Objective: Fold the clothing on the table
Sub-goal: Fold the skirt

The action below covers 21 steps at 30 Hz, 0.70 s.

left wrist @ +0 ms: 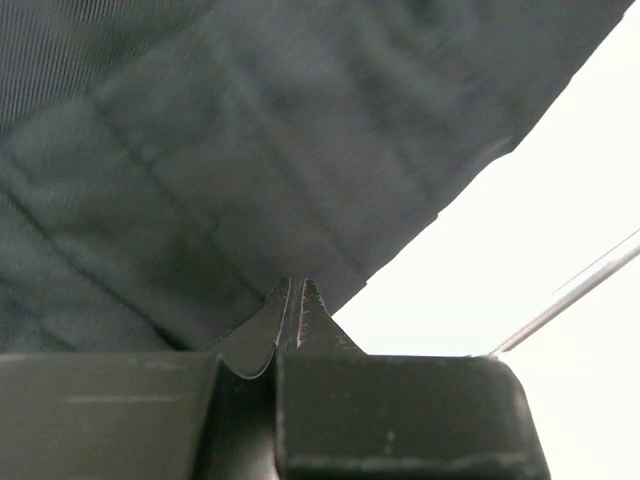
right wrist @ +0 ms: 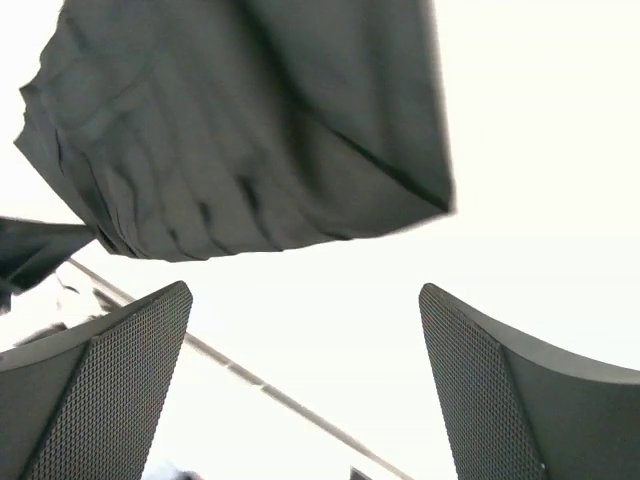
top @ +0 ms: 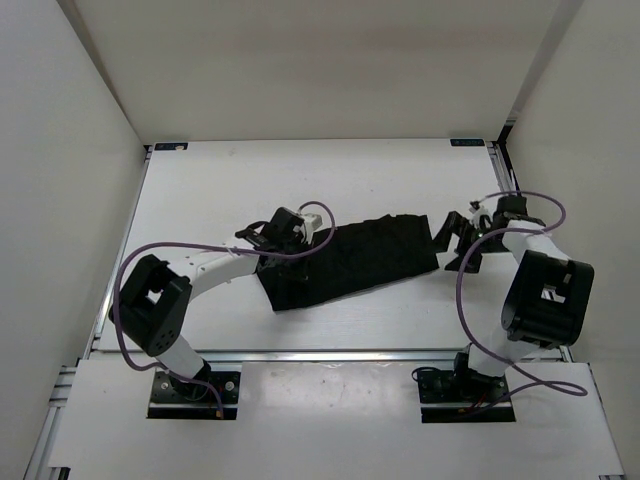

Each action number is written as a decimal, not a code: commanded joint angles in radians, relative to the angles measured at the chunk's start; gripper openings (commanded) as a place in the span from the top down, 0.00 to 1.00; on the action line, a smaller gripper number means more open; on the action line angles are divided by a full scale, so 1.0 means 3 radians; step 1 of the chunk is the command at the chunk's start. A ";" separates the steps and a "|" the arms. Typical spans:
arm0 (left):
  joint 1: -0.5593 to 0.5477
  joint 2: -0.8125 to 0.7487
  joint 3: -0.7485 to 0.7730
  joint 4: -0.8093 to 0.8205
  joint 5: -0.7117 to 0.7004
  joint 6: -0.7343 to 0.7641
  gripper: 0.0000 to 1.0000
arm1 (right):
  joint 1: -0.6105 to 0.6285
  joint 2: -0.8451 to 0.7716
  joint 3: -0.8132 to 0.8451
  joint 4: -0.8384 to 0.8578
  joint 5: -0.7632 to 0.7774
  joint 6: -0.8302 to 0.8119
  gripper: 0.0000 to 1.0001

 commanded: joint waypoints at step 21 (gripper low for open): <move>0.0070 0.0002 0.0347 -0.0313 0.0058 0.0176 1.00 | -0.0145 0.0762 0.0019 0.0739 0.0017 0.0584 0.01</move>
